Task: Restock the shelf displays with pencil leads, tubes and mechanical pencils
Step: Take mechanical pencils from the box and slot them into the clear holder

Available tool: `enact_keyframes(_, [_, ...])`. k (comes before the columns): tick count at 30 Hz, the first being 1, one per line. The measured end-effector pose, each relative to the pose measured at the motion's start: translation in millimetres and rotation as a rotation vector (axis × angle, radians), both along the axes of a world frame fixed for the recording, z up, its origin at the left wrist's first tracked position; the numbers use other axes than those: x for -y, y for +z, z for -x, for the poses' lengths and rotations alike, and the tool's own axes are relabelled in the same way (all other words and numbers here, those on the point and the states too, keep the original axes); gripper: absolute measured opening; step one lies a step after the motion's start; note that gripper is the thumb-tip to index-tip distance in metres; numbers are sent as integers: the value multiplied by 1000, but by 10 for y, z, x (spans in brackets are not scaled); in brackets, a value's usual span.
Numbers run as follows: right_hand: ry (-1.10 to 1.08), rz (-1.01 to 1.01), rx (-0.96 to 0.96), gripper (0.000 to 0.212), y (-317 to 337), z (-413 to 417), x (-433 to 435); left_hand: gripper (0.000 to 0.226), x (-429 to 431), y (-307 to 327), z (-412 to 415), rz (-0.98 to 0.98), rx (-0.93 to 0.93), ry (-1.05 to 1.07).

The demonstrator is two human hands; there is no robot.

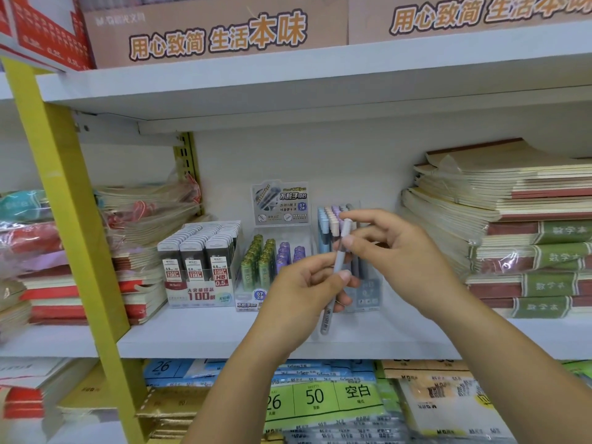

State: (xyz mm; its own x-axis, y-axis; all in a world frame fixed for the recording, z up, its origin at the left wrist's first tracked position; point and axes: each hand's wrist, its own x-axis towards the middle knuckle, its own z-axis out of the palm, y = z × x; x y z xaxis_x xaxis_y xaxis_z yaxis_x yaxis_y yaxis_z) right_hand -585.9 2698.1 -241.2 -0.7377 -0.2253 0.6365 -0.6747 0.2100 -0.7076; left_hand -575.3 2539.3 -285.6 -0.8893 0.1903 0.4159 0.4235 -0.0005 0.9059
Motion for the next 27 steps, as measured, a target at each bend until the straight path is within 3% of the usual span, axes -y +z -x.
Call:
enact_keyframes(3, [6, 146, 9, 23, 28, 26, -30, 18, -38, -20, 21, 49, -64, 133])
enact_keyframes(7, [-132, 372, -151, 23, 116, 51, -202, 23, 38, -82, 84, 295, -265, 460])
enact_keyframes(10, [-243, 285, -281, 27, 114, 64, -291, 42, 70, -126, 105, 579, -407, 555])
enact_keyframes(13, [-256, 163, -287, 31, 81, 111, -291, 48, 74, -181, 139, 695, -426, 550])
enact_keyframes(18, [-237, -31, -229, 33, -14, 197, -214, 49, 100, -244, 185, 729, -426, 547])
enact_keyframes(27, [-280, -14, -228, 29, -41, 297, -185, 50, 130, -271, 190, 717, -431, 530])
